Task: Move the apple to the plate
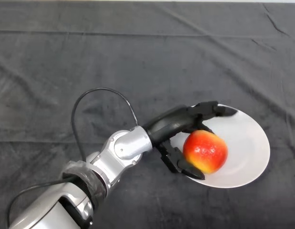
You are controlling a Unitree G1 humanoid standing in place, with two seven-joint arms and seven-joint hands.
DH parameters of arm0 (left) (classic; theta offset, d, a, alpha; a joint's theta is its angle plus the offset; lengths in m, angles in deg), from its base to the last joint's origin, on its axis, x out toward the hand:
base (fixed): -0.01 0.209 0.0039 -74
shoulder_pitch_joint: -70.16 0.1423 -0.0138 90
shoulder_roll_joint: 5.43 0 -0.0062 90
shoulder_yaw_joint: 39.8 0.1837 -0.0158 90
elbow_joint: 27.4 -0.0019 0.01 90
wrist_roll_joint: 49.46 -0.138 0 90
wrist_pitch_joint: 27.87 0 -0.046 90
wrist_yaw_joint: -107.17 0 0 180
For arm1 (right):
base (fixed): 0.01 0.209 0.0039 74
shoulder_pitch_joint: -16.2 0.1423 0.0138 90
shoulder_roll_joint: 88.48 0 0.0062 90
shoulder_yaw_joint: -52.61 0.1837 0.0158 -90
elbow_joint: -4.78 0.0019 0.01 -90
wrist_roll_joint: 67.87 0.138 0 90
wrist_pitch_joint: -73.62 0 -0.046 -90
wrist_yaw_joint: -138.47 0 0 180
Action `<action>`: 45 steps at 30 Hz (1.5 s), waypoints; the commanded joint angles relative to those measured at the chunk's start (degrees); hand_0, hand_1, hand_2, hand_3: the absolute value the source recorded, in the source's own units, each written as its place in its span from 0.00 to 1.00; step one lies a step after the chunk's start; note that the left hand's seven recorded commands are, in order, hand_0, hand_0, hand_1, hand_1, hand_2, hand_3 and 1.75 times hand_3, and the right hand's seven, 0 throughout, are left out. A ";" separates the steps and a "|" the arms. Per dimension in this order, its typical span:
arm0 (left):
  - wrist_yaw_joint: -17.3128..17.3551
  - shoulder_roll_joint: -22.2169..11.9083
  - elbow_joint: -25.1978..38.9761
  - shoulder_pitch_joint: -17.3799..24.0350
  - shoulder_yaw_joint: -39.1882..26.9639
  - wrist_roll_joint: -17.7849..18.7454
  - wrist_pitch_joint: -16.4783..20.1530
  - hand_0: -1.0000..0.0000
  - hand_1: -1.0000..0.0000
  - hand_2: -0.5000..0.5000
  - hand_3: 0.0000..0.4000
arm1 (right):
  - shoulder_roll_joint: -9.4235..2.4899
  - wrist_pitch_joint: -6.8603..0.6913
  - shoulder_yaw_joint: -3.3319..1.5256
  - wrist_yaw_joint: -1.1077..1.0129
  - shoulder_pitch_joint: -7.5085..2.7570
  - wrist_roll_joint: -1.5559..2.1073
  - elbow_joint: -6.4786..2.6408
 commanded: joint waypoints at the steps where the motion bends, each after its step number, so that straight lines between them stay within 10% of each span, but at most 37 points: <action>1: -0.45 -1.42 2.68 -3.45 2.19 0.38 0.72 1.00 1.00 0.50 0.00 | -3.29 -0.46 -1.64 -0.86 -4.36 -0.78 -3.48; 26: 0.70 -10.70 -0.59 -2.29 -9.96 1.66 -3.05 1.00 1.00 0.50 0.00 | -3.29 -0.44 -1.65 -0.85 -4.36 -0.77 -3.49; 45: 0.92 -18.67 -2.57 7.91 -22.78 5.16 -8.22 1.00 1.00 0.50 0.00 | -3.29 -0.47 -1.65 -0.85 -4.40 -0.75 -3.42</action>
